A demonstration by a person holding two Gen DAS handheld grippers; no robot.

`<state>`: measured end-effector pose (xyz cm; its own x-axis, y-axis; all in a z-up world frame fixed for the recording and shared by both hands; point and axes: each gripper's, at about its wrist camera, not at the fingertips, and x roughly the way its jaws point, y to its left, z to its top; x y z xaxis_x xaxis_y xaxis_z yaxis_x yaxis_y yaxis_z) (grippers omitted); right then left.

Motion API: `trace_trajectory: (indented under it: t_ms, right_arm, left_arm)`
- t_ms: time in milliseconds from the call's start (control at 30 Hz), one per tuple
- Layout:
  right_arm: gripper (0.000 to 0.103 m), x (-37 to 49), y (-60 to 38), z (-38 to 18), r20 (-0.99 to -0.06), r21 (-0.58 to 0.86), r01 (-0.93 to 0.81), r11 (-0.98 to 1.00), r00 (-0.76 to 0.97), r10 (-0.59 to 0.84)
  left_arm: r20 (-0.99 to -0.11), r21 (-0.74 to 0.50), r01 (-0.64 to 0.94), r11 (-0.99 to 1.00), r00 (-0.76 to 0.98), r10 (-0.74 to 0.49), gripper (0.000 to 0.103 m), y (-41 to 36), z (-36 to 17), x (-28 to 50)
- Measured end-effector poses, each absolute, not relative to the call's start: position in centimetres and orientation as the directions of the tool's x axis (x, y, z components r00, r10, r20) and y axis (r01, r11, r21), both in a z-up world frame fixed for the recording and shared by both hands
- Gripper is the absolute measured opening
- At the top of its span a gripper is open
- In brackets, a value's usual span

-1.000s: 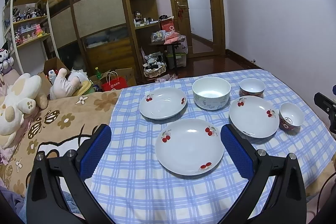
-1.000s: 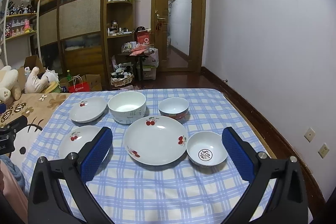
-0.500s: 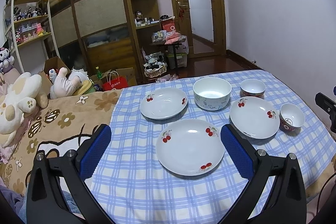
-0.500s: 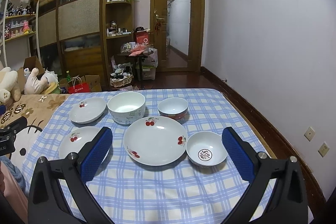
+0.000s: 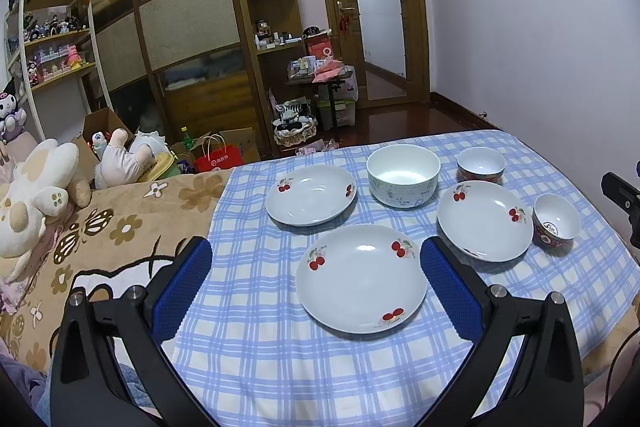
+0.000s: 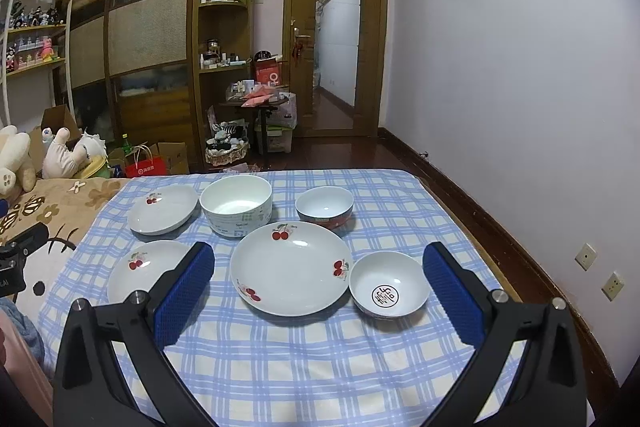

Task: Organize plates and bowls
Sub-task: 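Move the left tool toward the nearest cherry plate and close on its rim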

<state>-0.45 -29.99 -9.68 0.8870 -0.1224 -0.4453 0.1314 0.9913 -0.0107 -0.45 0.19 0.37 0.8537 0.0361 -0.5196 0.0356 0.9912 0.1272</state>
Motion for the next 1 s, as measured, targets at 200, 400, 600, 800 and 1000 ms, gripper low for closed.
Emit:
trace_trajectory:
  t_ms: [200,400,600,800,1000]
  right_arm:
    - [0.103,-0.5,-30.0,-9.7,-0.445,-0.013,0.132,0.991,0.887,-0.124]
    - [0.103,-0.4,-30.1,-9.7,-0.446,-0.013,0.133,0.991,0.886,-0.125]
    - [0.103,-0.4,-30.0,-9.6,-0.446,-0.011,0.132,0.991,0.887,-0.123]
    - [0.103,-0.4,-29.8,-10.0,-0.453,0.002,0.114,0.993,0.886,-0.101]
    - [0.103,0.6,-29.0,-9.7,-0.448,0.026,0.086,0.996,0.891,-0.065]
  left_arm:
    - [-0.521,0.128,0.035,0.991,0.852,0.037,0.102,0.2,0.3,-0.4]
    - [-0.52,0.14,0.039,0.989,0.853,0.04,0.102,0.2,0.2,-0.5]
    - [-0.527,0.154,0.039,0.987,0.848,0.049,0.102,0.0,-0.2,-0.3]
    - [-0.545,0.189,0.056,0.98,0.836,0.057,0.102,0.2,-0.4,0.4]
    - [-0.56,0.194,0.068,0.979,0.827,0.053,0.102,0.9,-0.2,1.9]
